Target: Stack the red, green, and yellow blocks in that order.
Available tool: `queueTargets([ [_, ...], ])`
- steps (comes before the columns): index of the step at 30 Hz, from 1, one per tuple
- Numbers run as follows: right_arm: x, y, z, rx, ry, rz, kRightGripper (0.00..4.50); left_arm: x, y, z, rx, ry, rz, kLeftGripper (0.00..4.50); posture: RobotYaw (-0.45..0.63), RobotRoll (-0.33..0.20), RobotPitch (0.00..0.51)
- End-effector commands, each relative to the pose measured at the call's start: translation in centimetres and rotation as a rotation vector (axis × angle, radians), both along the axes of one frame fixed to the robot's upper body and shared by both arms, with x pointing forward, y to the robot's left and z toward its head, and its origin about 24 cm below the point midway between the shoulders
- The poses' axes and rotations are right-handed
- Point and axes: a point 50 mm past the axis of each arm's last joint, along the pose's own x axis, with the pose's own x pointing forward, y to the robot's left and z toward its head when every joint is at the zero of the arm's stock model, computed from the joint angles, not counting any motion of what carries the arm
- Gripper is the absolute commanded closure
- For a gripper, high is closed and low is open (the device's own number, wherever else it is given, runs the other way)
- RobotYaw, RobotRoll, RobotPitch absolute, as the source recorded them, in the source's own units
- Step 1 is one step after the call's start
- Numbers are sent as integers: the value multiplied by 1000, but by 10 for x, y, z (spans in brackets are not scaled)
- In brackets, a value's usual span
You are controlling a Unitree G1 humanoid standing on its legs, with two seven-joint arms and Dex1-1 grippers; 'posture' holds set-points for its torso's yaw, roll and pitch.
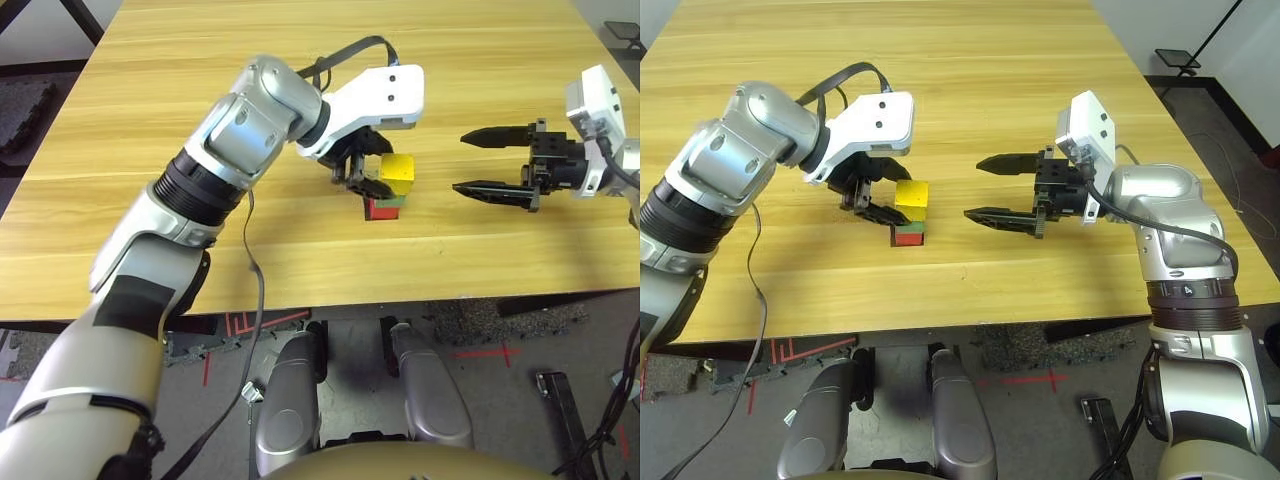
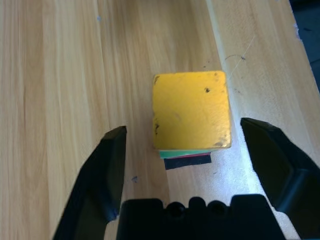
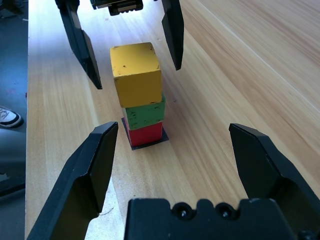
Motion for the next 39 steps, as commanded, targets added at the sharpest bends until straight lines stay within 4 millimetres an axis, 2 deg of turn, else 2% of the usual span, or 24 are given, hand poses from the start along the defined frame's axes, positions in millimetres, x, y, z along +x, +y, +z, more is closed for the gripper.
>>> queueTargets([
  [1, 0, 0, 2, 14, -14, 7, 0, 0, 2, -5, 16, 7, -2, 29, 252, 139, 235],
  [5, 1, 0, 3, 13, -18, 11, 0, 1, 15, -6, 72, 14, 20, 29, 256, 136, 230],
  [9, 2, -1, 5, 2, -18, 17, 0, -2, 23, 1, 76, 29, 46, 29, 260, 131, 227],
  [14, 5, -18, 16, -53, -42, -22, 0, 2, 53, 10, 66, 29, 163, 29, 265, 125, 217],
  [18, 21, -36, 38, -34, -157, -173, 0, 22, 83, 17, 14, -89, 335, 29, 264, 121, 218],
  [21, 43, -45, 57, 94, -323, -417, 0, 44, 116, 28, -145, -229, 582, 29, 273, 116, 225],
  [24, 56, -49, 62, 211, -413, -592, 0, 53, 147, 36, -286, -381, 805, 29, 283, 114, 231],
  [26, 60, -52, 62, 256, -449, -667, 0, 54, 158, 39, -365, -452, 890, 29, 289, 118, 234],
  [29, 63, -61, 58, 337, -500, -830, 0, 48, 174, 31, -463, -630, 1067, 29, 291, 119, 244],
  [32, 62, -73, 49, 402, -538, -992, 0, 34, 185, 8, -525, -751, 1219, 29, 288, 122, 250],
  [35, 58, -87, 40, 453, -557, -1115, 0, 15, 191, -20, -545, -819, 1389, 29, 281, 123, 258],
  [39, 50, -98, 24, 474, -560, -1203, 0, -1, 193, -43, -572, -871, 1530, 29, 273, 121, 273],
])
